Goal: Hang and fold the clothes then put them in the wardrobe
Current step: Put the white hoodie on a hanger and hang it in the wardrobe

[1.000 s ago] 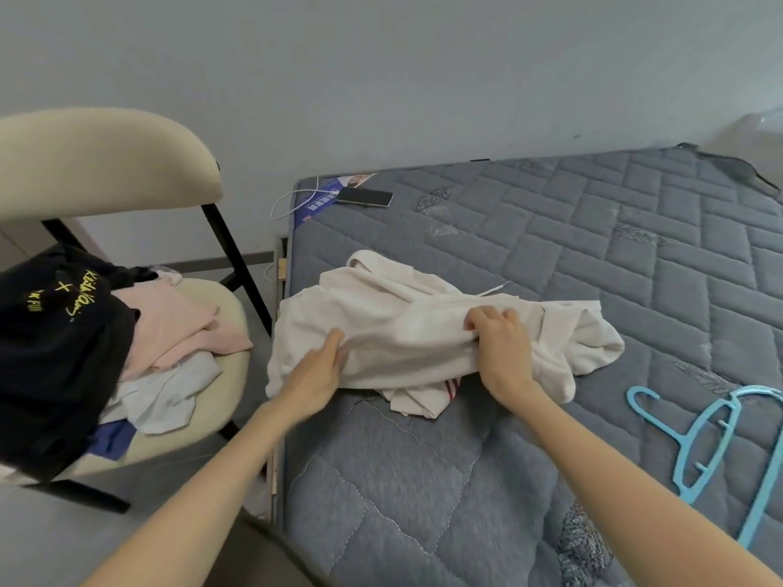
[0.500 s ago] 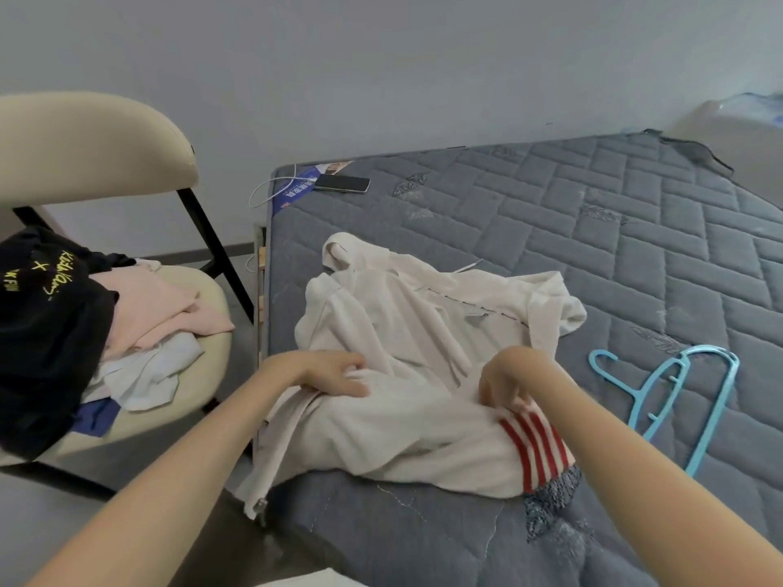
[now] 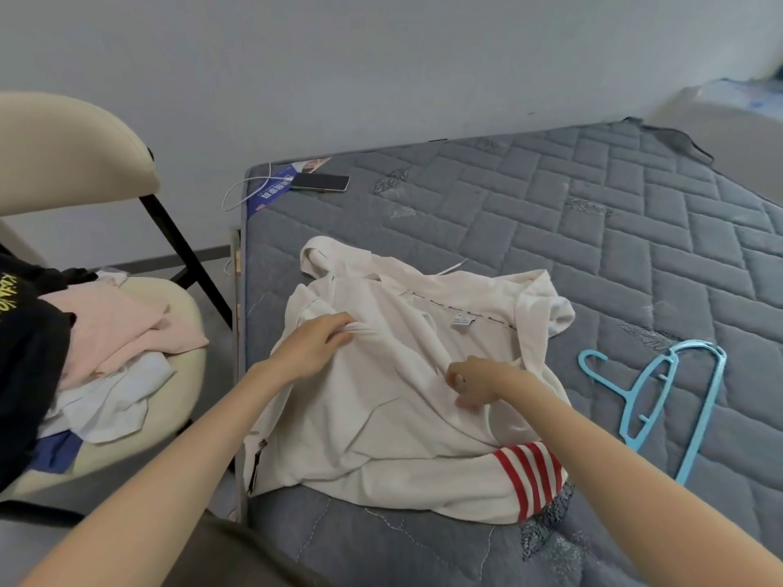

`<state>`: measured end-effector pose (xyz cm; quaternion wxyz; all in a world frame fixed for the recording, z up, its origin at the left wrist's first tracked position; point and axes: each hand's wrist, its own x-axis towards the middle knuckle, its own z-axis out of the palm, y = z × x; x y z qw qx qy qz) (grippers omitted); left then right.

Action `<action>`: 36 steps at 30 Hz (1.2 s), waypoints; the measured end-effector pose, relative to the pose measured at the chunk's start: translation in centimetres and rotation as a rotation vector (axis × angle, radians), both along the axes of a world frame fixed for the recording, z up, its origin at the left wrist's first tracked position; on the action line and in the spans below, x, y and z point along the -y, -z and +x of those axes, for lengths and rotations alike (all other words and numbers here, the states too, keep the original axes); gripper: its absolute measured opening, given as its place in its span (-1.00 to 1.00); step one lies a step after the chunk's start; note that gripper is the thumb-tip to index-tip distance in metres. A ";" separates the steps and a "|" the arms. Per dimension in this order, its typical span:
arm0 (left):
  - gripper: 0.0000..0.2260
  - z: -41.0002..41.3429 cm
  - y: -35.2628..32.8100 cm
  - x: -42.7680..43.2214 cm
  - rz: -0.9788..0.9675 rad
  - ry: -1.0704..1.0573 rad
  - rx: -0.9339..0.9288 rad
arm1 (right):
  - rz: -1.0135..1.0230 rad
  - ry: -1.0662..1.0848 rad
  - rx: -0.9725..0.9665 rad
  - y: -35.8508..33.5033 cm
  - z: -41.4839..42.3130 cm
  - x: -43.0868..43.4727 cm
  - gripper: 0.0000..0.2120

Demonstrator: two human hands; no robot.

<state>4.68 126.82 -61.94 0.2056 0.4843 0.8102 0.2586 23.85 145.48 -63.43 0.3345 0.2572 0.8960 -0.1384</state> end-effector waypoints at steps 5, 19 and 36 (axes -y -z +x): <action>-0.83 -0.4 -1.8 -3.3 0.159 0.041 -0.153 | 0.047 0.086 -0.082 -0.1 0.8 -1.7 -0.93; -0.25 0.9 3.8 1.6 -0.053 -0.491 -0.307 | 0.495 0.169 -0.841 0.6 1.6 0.5 -0.77; -0.76 0.4 6.8 9.3 -0.220 -0.588 0.151 | -0.135 -0.355 -0.366 5.3 -2.4 14.0 -0.45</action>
